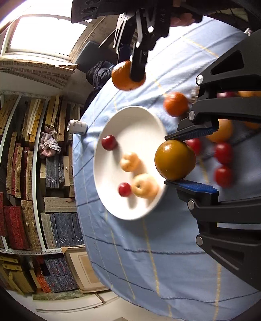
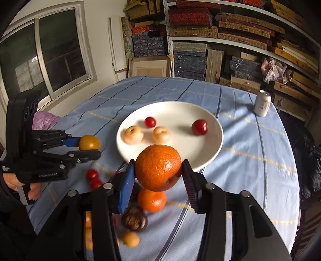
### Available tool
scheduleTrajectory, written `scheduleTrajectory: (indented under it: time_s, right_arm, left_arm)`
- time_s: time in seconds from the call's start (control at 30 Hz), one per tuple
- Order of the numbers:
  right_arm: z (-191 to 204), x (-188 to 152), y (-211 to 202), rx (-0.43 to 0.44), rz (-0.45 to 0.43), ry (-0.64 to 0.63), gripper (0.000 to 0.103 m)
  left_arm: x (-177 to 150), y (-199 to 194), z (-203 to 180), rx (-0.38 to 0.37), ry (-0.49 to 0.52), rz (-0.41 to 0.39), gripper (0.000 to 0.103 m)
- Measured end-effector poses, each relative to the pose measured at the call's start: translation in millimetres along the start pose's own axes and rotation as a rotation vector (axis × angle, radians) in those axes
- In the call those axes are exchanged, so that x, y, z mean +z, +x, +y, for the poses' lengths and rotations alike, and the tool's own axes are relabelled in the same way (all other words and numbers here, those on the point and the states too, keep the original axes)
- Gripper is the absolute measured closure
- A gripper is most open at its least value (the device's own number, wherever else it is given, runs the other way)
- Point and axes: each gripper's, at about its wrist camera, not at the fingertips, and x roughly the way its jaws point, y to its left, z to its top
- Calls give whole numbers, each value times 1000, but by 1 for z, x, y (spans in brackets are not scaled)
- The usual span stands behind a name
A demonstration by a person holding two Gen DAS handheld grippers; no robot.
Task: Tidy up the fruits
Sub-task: 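Grasp a yellow-orange fruit with the left tool while the right tool grasps a tangerine, then release both fruits onto the plate and withdraw both tools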
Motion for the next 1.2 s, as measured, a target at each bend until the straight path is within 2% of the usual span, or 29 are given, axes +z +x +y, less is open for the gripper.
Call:
scheduleTrajectory:
  time_s: [0.23,0.4,0.43,0.47,0.53,0.57,0.73,1.0,1.1,1.17,1.2]
  right_arm:
    - [-37,34,59,-51,64,16,57]
    - [-49,37,96,-56,116,37,55]
    - [-51,37,98,-43,109,44,49]
    - [-52,37,97,-36,97,50,36]
    - [-54,36,91,-44,71,59,26]
    - [-55,35,88,-44,66,64,26]
    - [-54,23,59,-43,46,87,26]
    - [-14,-34,6,-24,56,13,27]
    - [13,-65,-5,-5,88,-48,33]
    - [25,-82,-5,3,115,-77,46]
    - [30,-89,-3,3,132,-85,48]
  left_arm:
    - [39,60,-5,-11,8,51,65]
    - [41,93,3,-9,-10,96,63]
    - [40,94,4,-15,-10,99,54]
    - [39,94,4,-11,-8,93,48]
    - [38,86,2,-10,6,64,28]
    - [38,80,1,10,15,45,26]
    - [28,44,9,3,4,12,23]
    - [-31,-16,20,40,27,0,21]
    - [-57,-18,18,58,46,25,21]
    - [-74,-13,21,70,34,51,21]
    - [-80,-10,22,73,27,60,21]
